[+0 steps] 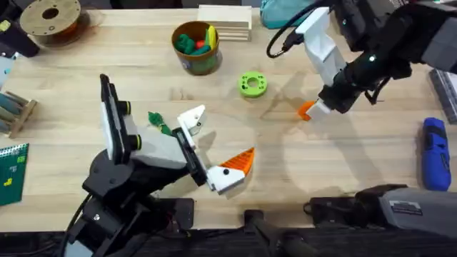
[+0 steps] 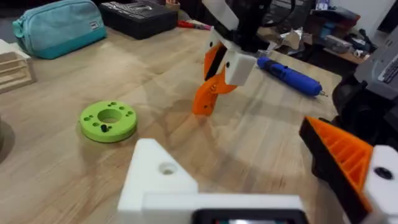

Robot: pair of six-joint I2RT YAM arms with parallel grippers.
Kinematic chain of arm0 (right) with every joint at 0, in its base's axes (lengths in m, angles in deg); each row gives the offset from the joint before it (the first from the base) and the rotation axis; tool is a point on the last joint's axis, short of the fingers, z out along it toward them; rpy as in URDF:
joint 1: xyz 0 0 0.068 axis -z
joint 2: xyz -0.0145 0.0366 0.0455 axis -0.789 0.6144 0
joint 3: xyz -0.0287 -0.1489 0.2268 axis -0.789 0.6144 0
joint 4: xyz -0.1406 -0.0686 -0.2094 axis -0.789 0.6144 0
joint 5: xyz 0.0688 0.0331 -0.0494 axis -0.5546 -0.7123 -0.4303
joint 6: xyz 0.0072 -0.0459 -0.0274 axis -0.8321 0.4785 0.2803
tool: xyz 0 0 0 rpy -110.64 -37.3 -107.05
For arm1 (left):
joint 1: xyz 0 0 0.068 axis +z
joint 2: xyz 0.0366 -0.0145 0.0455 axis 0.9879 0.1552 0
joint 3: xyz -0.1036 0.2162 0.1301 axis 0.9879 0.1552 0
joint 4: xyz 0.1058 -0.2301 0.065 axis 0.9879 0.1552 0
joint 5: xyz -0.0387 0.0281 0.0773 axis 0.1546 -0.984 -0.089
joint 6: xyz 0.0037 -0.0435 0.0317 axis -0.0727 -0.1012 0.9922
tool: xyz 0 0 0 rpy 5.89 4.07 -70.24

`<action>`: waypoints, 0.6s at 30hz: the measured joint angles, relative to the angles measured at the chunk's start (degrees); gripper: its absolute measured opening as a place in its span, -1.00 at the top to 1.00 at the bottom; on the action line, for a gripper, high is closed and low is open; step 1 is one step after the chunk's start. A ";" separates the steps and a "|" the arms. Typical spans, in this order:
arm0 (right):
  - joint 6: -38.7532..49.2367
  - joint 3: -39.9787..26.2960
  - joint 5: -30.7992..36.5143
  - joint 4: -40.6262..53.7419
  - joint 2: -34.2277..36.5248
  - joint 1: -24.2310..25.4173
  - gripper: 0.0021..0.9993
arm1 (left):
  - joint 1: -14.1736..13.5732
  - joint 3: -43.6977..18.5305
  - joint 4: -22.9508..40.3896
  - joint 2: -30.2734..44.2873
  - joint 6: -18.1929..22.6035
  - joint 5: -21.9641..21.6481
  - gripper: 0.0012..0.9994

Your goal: Pick up the gripper from the table and insert it into the empty holder that is missing its gripper. Then pick up a screw, insert it into the mounting hole, and use the screwdriver to tighten it. Finally, clean up the table by picking up the vegetable and placing it into the bucket.

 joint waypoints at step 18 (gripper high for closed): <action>-1.36 -0.07 -0.48 -0.89 -0.05 0.00 0.97 | 0.00 0.00 0.00 -0.01 -0.01 0.01 -0.97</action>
